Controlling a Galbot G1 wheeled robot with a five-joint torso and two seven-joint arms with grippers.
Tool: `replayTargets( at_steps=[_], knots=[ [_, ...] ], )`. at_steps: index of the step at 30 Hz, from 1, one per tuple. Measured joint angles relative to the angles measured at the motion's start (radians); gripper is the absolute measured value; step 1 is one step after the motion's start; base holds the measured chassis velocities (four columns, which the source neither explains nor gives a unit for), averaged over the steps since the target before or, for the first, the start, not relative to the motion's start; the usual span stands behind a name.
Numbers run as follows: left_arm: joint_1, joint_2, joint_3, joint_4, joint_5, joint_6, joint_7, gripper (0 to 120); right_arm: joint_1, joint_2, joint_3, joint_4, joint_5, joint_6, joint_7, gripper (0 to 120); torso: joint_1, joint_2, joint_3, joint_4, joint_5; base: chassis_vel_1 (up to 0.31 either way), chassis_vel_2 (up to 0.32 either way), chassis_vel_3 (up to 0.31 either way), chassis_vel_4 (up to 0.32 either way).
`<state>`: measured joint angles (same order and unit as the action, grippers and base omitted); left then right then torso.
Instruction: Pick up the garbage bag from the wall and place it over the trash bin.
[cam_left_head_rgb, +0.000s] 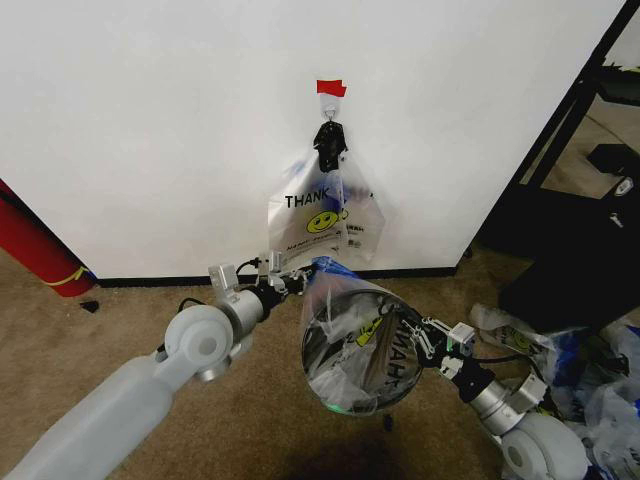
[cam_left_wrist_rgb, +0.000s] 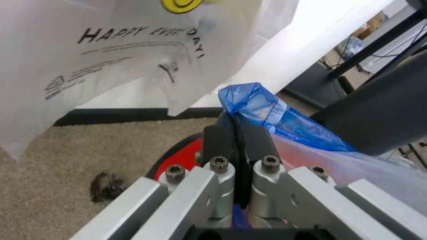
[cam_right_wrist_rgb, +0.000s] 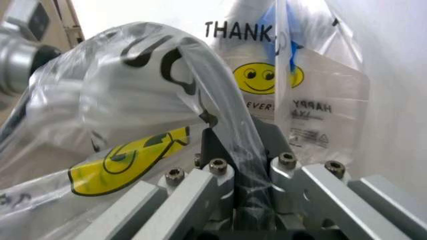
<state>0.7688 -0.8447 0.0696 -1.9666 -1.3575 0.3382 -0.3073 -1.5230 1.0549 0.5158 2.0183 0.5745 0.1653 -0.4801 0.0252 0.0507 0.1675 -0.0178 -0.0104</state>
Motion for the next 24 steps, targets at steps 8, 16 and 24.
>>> replayTargets(
  at_steps=[8, 16, 24],
  knots=[
    [0.004, -0.008, 0.015, 0.042, 0.046, -0.002, 0.042, 0, -0.001, -0.002, -0.004, 0.004, 0.015, 0.0, -0.02, 1, 0.0, 0.0, 0.0, -0.0002, -0.0001, 0.0, 0.0, 0.0, 0.0],
    [0.04, 0.013, -0.025, -0.02, 0.08, 0.035, 0.044, 21, 0.0, 0.023, -0.023, 0.004, 0.028, -0.009, 0.024, 1, 0.0, 0.0, 0.0, -0.0003, -0.0001, 0.0, 0.0, 0.0, 0.0],
    [0.085, 0.052, -0.078, -0.067, 0.116, 0.063, 0.018, 51, 0.014, 0.055, -0.053, -0.005, 0.061, -0.029, 0.099, 1, 0.0, 0.0, 0.0, -0.0004, -0.0001, 0.0, 0.0, 0.0, 0.0]
  ],
)
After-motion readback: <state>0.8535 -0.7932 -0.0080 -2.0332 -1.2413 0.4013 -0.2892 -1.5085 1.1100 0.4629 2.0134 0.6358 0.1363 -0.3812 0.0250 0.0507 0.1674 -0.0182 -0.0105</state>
